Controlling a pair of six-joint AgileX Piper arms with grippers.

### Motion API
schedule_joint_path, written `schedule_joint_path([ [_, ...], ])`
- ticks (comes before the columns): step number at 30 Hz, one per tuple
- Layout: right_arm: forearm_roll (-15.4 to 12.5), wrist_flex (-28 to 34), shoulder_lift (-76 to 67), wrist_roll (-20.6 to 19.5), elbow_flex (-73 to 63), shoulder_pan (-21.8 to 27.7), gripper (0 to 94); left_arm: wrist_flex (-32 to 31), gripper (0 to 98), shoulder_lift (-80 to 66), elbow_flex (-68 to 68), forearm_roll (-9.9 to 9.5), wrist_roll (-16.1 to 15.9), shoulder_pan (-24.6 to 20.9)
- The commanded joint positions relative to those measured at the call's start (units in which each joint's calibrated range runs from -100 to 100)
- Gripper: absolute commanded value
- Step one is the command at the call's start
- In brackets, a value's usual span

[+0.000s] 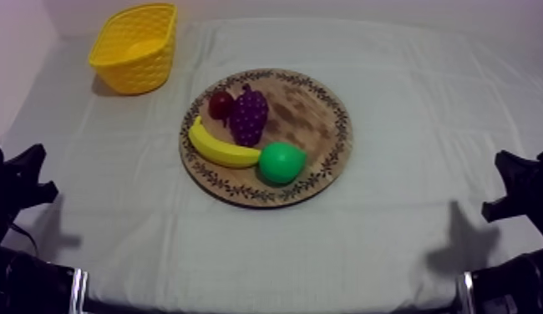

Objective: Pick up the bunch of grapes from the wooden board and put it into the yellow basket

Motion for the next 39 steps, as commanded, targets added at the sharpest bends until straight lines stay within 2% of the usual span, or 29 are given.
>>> schedule_joint_path([
  [1, 0.0, -0.1, 0.0, 0.0, 0.0, 0.0, 0.5, 0.0, 0.1, 0.0, 0.0, -0.02, -0.8, 0.0],
  [7, 0.0, -0.1, 0.0, 0.0, 0.0, 0.0, 0.5, 0.0, 0.1, 0.0, 0.0, -0.02, -1.0, 0.0],
  [17, 0.0, -0.1, 0.0, 0.0, 0.0, 0.0, 0.5, 0.1, 0.1, 0.0, 0.1, -0.13, 1.5, -0.1],
  [23, 0.0, -0.1, 0.0, 0.0, 0.0, 0.0, 0.5, 0.2, 0.1, 0.0, 0.2, -0.44, -0.4, -0.5],
  [27, 0.0, -0.1, 0.0, 0.0, 0.0, 0.0, 0.5, 1.2, 0.0, 0.0, -0.9, -0.43, 0.4, -0.6],
  [33, 0.0, -0.1, 0.0, 0.0, 0.0, 0.0, 0.5, 11.5, 0.0, 0.4, -15.8, -0.52, -0.1, 0.3],
  [39, 0.0, -0.1, 0.0, 0.0, 0.0, 0.0, 0.5, 17.4, 0.0, 8.8, -32.3, -0.69, -0.8, 1.2],
])
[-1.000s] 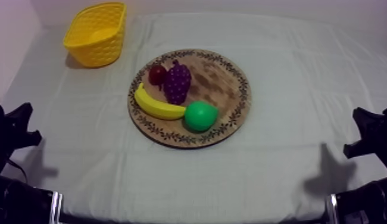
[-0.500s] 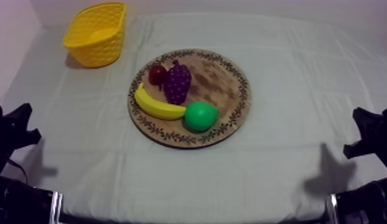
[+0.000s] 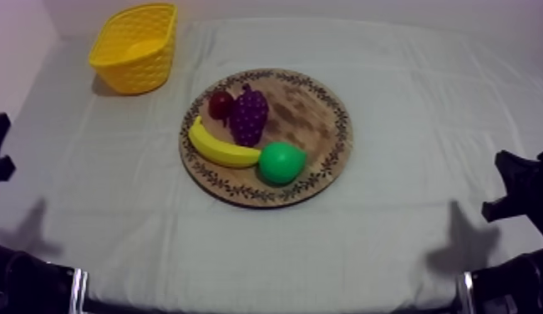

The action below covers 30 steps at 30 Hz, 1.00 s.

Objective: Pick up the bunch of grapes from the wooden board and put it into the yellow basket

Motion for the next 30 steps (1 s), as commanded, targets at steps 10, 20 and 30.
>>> schedule_joint_path([
  [10, 0.0, 0.0, 0.0, 0.1, 0.0, 0.0, 0.5, 4.0, 0.0, 24.4, -27.0, 0.35, -3.2, 0.4],
  [20, 0.0, 0.0, 0.0, 0.1, 0.0, 0.0, 0.5, 7.1, 0.0, 39.4, -36.2, 1.28, -7.0, 0.6],
  [30, 0.0, 0.0, 0.0, 0.1, 0.0, 0.0, 0.5, 8.1, 0.0, 50.1, -39.6, 5.77, -11.0, 0.3],
])
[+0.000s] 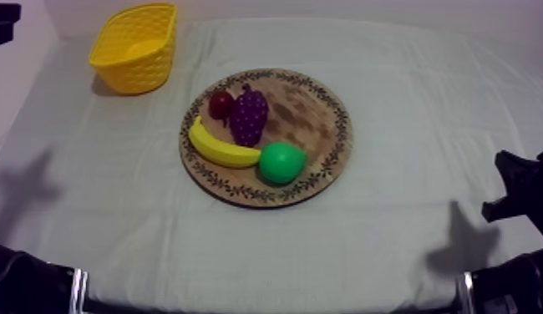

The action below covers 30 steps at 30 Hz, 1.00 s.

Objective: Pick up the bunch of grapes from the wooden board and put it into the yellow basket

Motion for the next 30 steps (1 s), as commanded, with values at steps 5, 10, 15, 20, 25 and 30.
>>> schedule_joint_path([
  [5, 0.0, 0.0, 0.0, 0.0, 0.0, 0.0, 0.5, 1.1, 0.0, 7.3, -2.7, 1.95, -2.0, 0.7],
  [10, 0.0, 0.0, 0.0, 0.0, 0.0, 0.0, 0.5, 0.4, 0.0, 13.1, -4.6, 1.25, -1.3, 3.8],
  [15, 0.0, 0.0, 0.0, 0.0, 0.0, 0.0, 0.5, 0.2, 0.0, 19.7, -7.4, 0.28, -0.1, 7.0],
  [20, 0.0, 0.0, 0.0, 0.0, 0.0, 0.0, 0.5, 0.6, 0.0, 26.1, -9.5, 0.29, 0.7, 8.9],
  [25, 0.0, 0.0, 0.0, 0.0, 0.0, 0.0, 0.5, 0.3, 0.0, 30.9, -10.5, 0.33, 0.9, 10.5],
  [30, 0.0, 0.0, 0.0, 0.0, 0.0, 0.0, 0.5, -0.4, 0.0, 34.3, -11.7, 0.69, 0.1, 12.5],
])
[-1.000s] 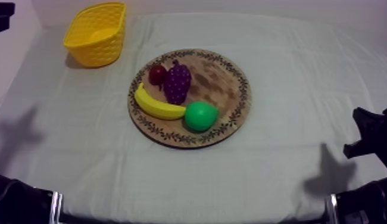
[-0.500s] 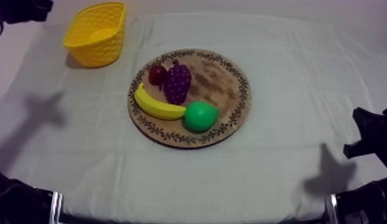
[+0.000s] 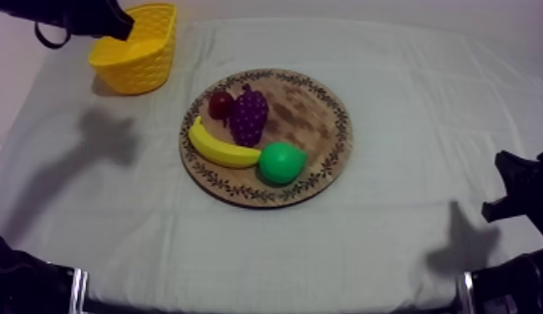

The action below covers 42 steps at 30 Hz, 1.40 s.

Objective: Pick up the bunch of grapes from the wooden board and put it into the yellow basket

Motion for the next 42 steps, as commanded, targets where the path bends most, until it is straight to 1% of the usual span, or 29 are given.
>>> schedule_joint_path([
  [1, 0.0, 0.0, 0.0, 0.0, 0.0, 0.0, 0.5, 0.0, 0.0, 1.3, -0.4, 0.07, -0.3, 1.0],
  [9, 0.0, 0.0, 0.0, 0.0, 0.0, 0.0, 0.5, -1.2, 0.0, 6.6, -0.9, 0.43, -0.4, 5.4],
  [12, 0.0, 0.0, 0.0, 0.0, 0.0, 0.0, 0.5, -1.7, 0.0, 8.5, -1.1, 1.62, 0.2, 6.6],
  [14, 0.0, 0.0, 0.0, 0.0, 0.0, 0.0, 0.5, -1.9, 0.0, 9.8, -1.6, 3.27, 1.0, 7.2],
  [16, 0.0, 0.0, 0.0, 0.0, 0.0, 0.0, 0.5, -1.8, 0.0, 11.2, -2.5, 5.24, 2.5, 7.4],
  [18, 0.0, 0.0, 0.0, 0.0, 0.0, 0.0, 0.5, -1.1, 0.0, 12.7, -3.6, 6.37, 4.8, 7.4],
  [22, 0.0, 0.0, 0.0, 0.0, 0.0, 0.0, 0.5, 1.1, 0.0, 15.8, -6.4, 6.88, 10.1, 7.4],
  [24, 0.0, 0.0, 0.0, 0.0, 0.0, 0.0, 0.5, 2.3, 0.0, 17.6, -8.0, 7.08, 11.5, 7.3],
  [26, 0.0, 0.0, 0.0, 0.0, 0.0, 0.0, 0.5, 3.5, 0.0, 19.3, -9.1, 6.80, 13.3, 7.3],
  [27, 0.0, 0.0, 0.0, 0.0, 0.0, 0.0, 0.5, 4.1, 0.0, 20.2, -9.7, 6.35, 14.6, 7.3],
  [31, 0.0, 0.0, 0.0, 0.0, 0.0, 0.0, 0.5, 7.3, 0.3, 23.4, -12.3, 3.24, 20.6, 8.0],
  [33, 0.0, 0.0, 0.0, 0.0, 0.0, 0.0, 0.5, 9.0, 0.8, 24.9, -14.0, 1.97, 22.8, 8.3],
  [36, 0.0, 0.0, 0.0, 0.0, 0.0, 0.0, 0.5, 11.1, 1.9, 26.8, -16.9, 0.98, 24.5, 9.0],
  [42, 0.0, 0.0, 0.0, 0.0, 0.0, 0.0, 0.5, 12.6, 3.7, 28.3, -20.8, -0.22, 25.6, 10.8],
])
